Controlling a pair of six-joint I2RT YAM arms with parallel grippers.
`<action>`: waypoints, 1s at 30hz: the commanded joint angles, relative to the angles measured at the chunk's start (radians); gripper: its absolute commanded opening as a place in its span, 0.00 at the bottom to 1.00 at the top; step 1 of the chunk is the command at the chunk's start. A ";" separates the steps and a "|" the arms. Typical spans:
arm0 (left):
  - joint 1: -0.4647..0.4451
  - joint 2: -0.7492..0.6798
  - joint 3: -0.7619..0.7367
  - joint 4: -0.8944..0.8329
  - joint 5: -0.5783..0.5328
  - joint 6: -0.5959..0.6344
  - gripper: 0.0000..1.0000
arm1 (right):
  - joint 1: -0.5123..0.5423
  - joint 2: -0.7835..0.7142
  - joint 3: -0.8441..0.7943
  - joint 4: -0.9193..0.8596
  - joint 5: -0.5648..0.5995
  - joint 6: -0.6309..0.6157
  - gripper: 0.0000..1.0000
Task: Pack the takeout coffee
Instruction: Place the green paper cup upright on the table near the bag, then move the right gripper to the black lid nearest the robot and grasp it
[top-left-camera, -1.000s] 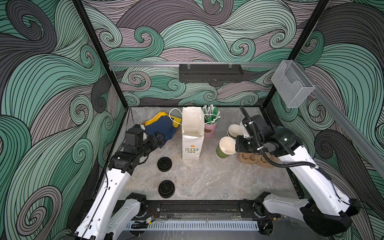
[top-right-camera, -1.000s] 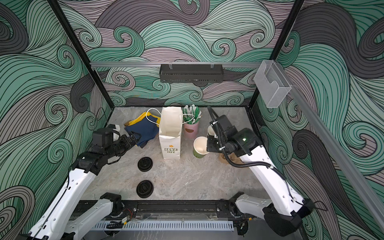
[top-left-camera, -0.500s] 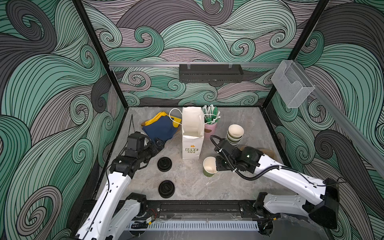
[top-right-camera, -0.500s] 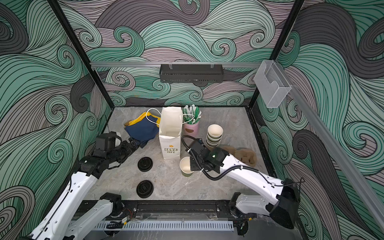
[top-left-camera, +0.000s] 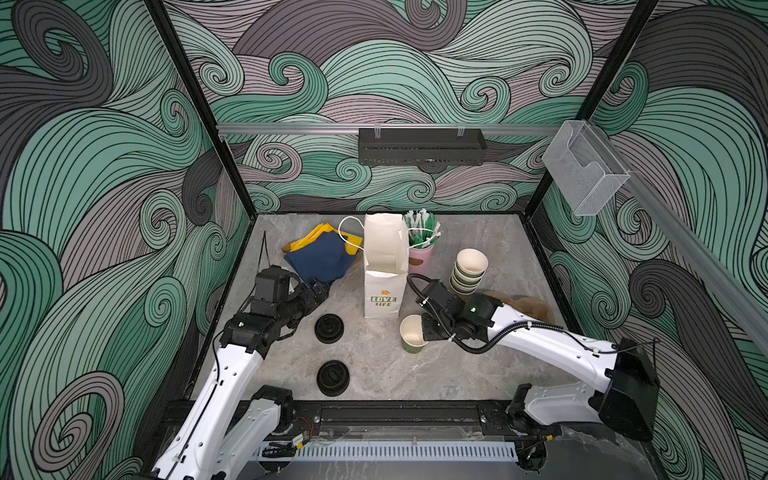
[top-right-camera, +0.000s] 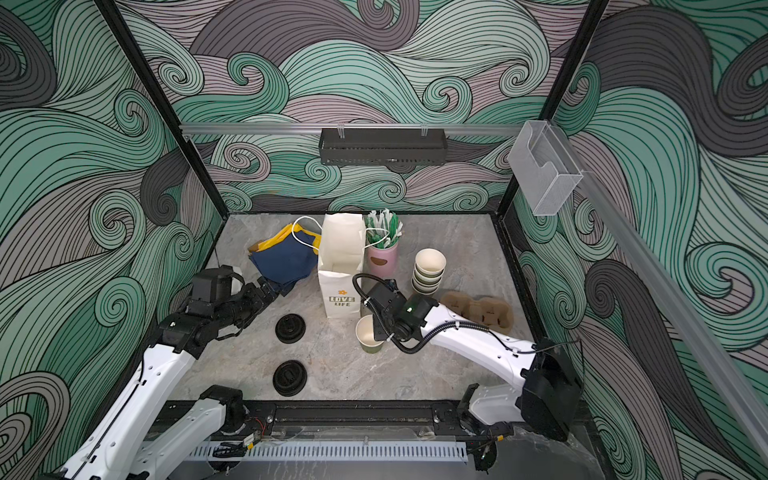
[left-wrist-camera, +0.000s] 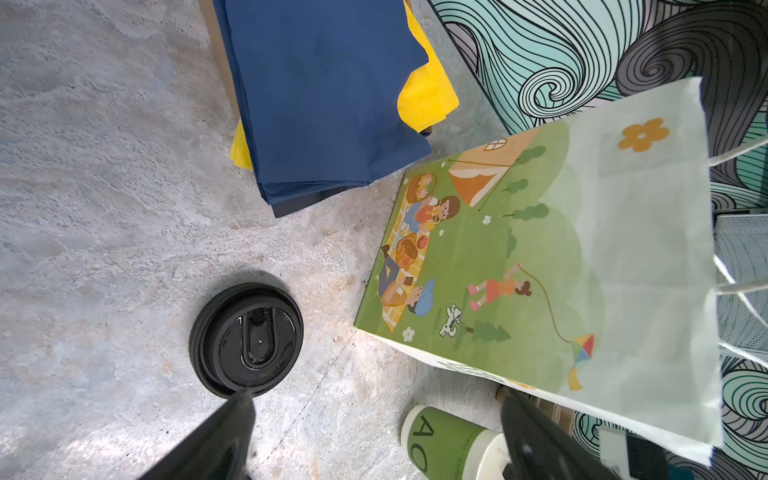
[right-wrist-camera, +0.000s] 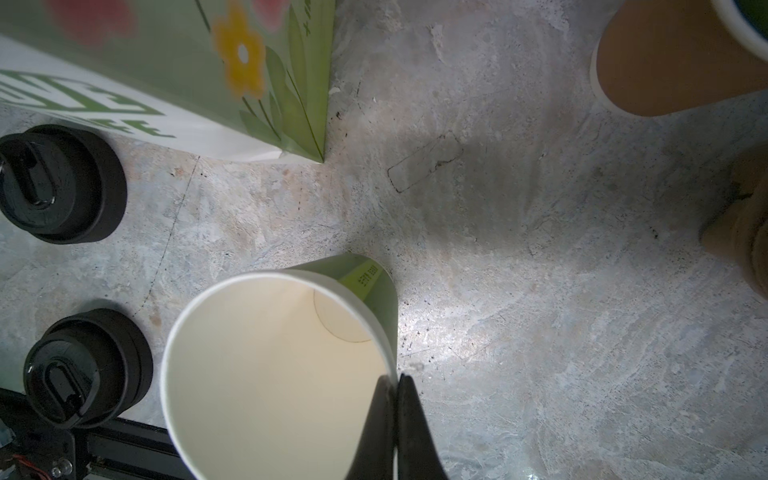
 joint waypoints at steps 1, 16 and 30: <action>-0.003 -0.008 0.005 -0.013 -0.006 0.001 0.95 | 0.005 0.008 -0.008 0.011 0.029 0.005 0.00; -0.006 0.059 0.043 -0.063 0.033 0.056 0.93 | 0.007 -0.005 -0.006 -0.025 0.054 -0.001 0.33; -0.127 0.135 0.105 -0.443 -0.080 0.050 0.88 | 0.002 -0.199 0.085 -0.133 0.169 0.033 0.51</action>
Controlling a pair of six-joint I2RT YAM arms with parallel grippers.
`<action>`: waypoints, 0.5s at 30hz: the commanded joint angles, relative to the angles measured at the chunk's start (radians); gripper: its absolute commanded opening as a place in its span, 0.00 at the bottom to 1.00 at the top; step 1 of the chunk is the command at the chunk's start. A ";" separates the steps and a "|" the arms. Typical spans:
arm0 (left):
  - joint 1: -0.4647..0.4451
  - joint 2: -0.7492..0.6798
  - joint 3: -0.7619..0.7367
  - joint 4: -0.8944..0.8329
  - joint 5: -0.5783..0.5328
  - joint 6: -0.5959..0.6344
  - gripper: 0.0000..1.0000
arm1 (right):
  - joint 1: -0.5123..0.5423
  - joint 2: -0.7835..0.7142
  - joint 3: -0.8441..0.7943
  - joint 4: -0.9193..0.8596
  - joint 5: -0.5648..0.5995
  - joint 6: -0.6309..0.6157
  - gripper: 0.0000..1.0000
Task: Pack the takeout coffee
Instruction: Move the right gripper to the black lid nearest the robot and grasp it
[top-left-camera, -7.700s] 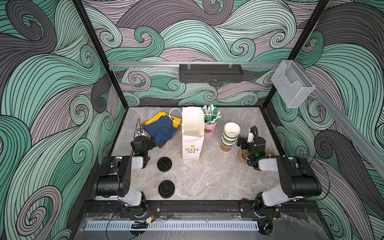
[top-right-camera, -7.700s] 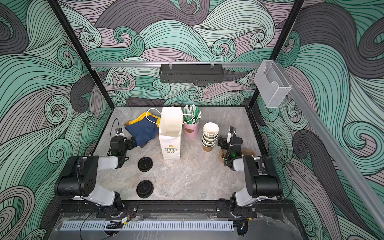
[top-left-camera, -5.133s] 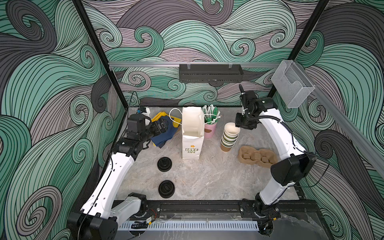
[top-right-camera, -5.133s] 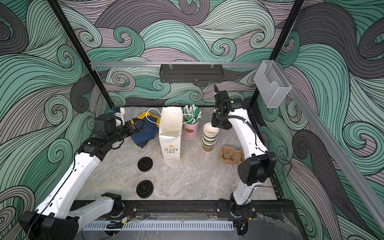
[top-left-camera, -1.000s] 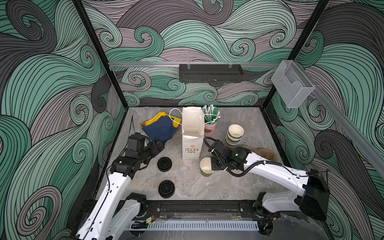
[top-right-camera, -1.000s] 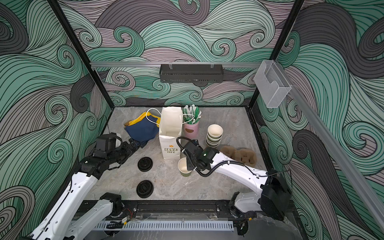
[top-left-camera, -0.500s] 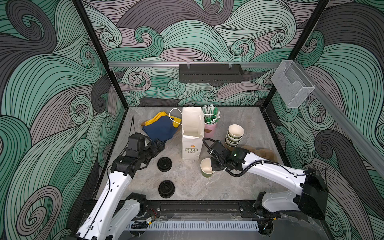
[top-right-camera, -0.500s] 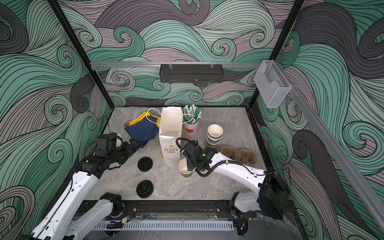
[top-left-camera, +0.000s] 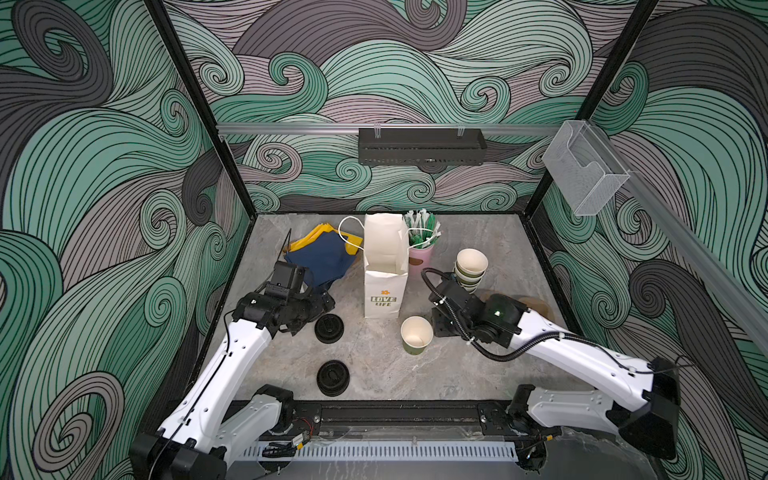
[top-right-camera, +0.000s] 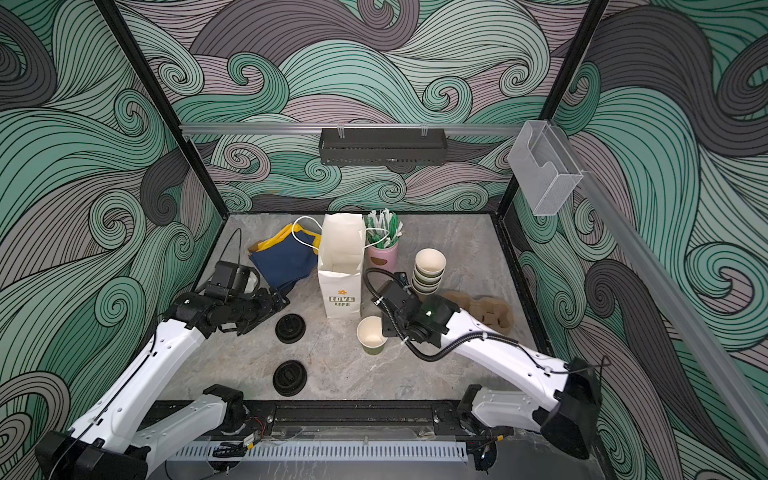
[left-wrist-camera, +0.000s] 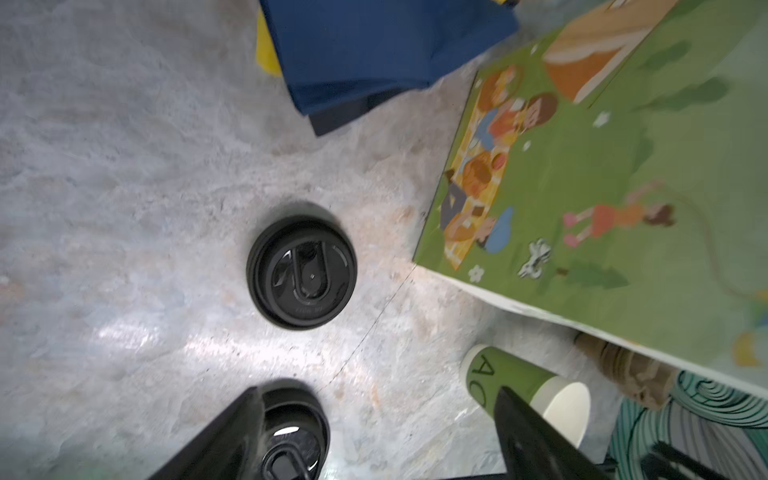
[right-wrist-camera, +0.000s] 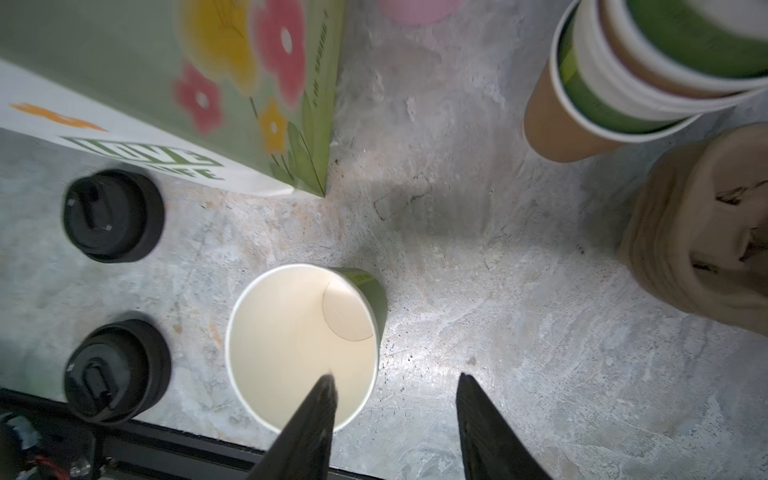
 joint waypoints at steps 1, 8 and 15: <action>-0.049 -0.044 -0.010 -0.189 -0.048 -0.066 0.88 | -0.001 -0.030 0.033 -0.046 0.070 0.028 0.52; -0.194 -0.145 -0.136 -0.222 -0.043 -0.231 0.86 | -0.017 -0.045 0.021 -0.047 0.104 0.013 0.54; -0.364 -0.153 -0.240 -0.123 -0.095 -0.339 0.88 | -0.026 -0.053 -0.002 -0.007 0.022 -0.069 0.55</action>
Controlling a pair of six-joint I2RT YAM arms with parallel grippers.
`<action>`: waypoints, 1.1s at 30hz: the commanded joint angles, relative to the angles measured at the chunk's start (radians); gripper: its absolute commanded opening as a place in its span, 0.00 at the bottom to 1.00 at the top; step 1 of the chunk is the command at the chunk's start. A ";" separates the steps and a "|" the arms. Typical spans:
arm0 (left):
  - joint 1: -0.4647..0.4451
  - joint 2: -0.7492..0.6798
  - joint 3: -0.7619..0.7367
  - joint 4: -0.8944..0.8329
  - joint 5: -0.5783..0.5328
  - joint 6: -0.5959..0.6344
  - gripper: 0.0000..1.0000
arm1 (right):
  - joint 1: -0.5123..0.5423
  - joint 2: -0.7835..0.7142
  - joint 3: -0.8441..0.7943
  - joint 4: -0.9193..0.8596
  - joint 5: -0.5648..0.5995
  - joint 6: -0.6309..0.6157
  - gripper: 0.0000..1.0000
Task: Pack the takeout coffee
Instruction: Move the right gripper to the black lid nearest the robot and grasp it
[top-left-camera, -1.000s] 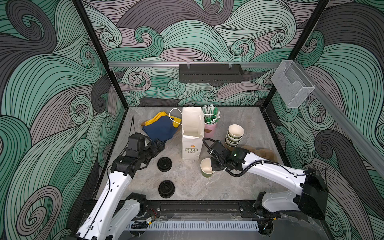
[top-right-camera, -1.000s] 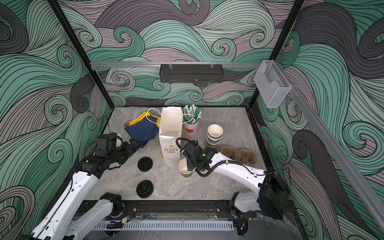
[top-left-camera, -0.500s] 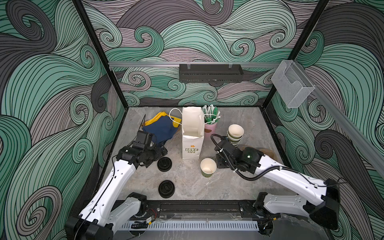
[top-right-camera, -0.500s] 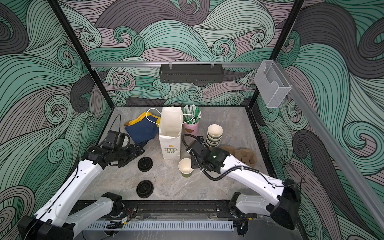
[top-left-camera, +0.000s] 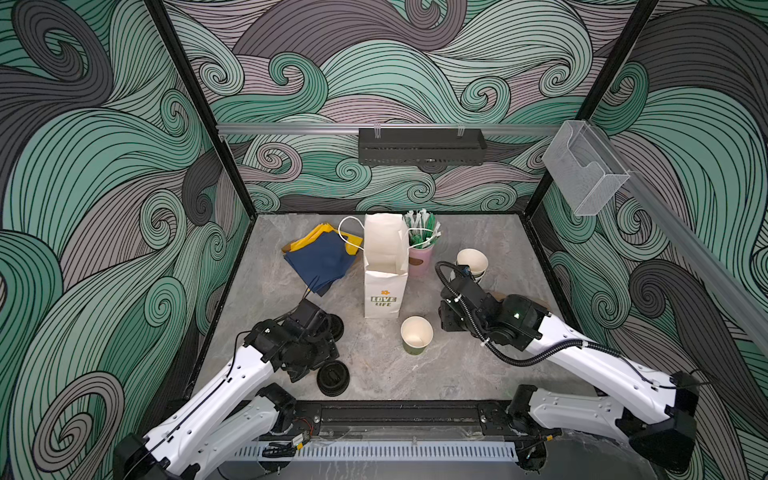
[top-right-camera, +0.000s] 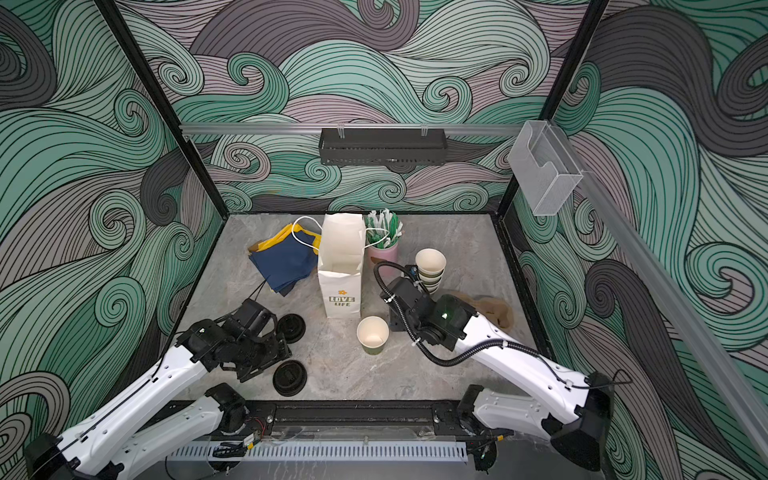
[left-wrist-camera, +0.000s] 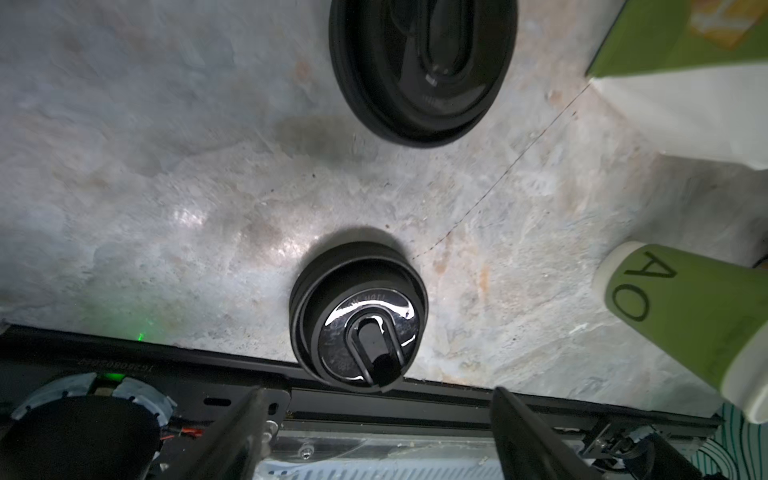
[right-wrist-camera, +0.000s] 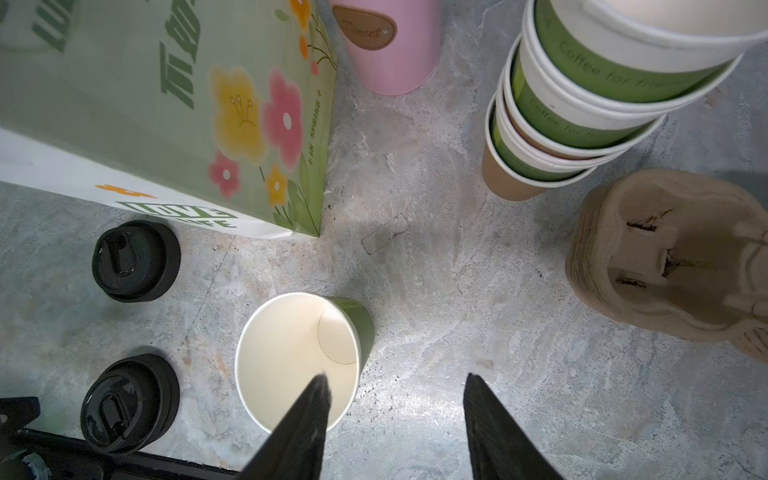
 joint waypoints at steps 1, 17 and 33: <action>-0.046 -0.012 -0.008 0.026 -0.087 -0.081 0.88 | -0.002 -0.009 -0.013 0.040 -0.085 -0.084 0.55; 0.648 -0.012 0.220 0.185 -0.121 0.346 0.98 | 0.434 0.512 0.323 0.153 -0.252 -0.202 0.71; 1.080 -0.150 0.277 0.101 0.000 0.313 0.99 | 0.491 0.921 0.584 0.148 -0.293 -0.164 0.84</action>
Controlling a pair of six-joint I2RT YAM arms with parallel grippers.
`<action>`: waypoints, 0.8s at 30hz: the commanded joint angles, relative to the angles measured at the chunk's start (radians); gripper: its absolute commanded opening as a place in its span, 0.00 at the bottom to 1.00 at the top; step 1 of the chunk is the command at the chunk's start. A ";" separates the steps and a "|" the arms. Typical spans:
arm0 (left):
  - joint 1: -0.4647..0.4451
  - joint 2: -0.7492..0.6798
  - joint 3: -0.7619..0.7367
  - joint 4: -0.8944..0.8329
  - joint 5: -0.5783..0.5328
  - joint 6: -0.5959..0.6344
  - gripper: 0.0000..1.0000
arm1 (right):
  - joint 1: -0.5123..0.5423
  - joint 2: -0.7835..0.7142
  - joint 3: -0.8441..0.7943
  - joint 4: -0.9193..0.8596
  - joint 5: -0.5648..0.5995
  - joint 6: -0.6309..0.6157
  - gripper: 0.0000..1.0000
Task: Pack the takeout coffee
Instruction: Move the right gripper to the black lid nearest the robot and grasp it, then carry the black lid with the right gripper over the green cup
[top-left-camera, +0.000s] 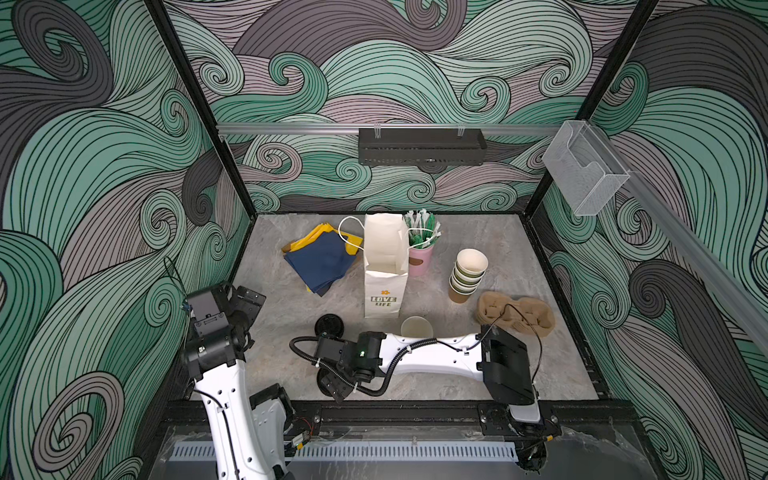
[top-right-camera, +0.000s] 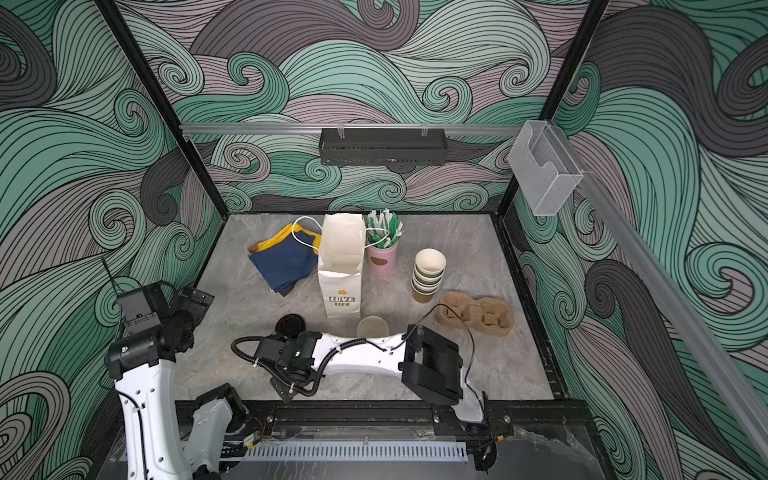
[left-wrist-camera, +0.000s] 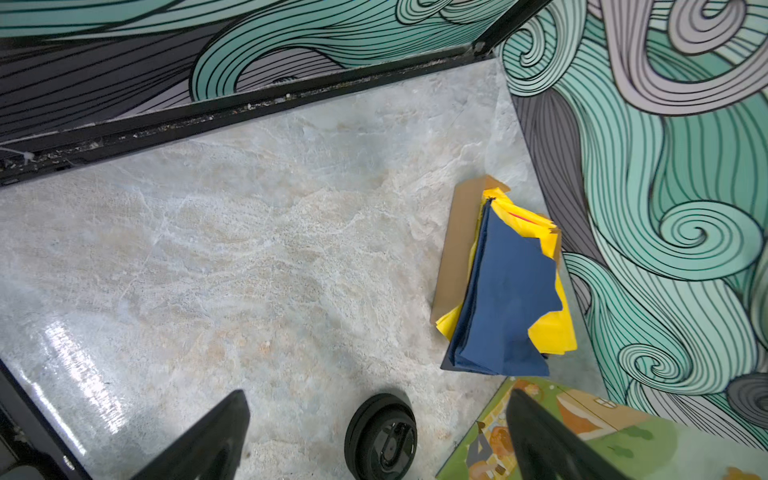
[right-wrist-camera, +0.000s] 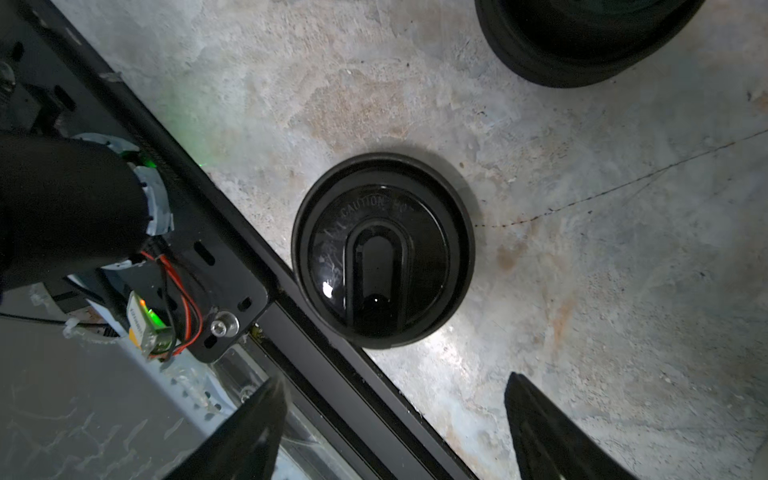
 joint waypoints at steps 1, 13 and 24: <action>0.009 -0.029 0.032 -0.040 0.025 0.030 0.99 | -0.001 0.033 0.053 -0.016 0.015 0.012 0.85; 0.008 -0.054 0.074 -0.066 -0.019 0.041 0.99 | -0.008 0.172 0.193 -0.079 0.085 0.025 0.79; 0.006 -0.062 0.037 -0.064 0.008 0.051 0.99 | -0.019 0.205 0.210 -0.083 0.074 0.032 0.76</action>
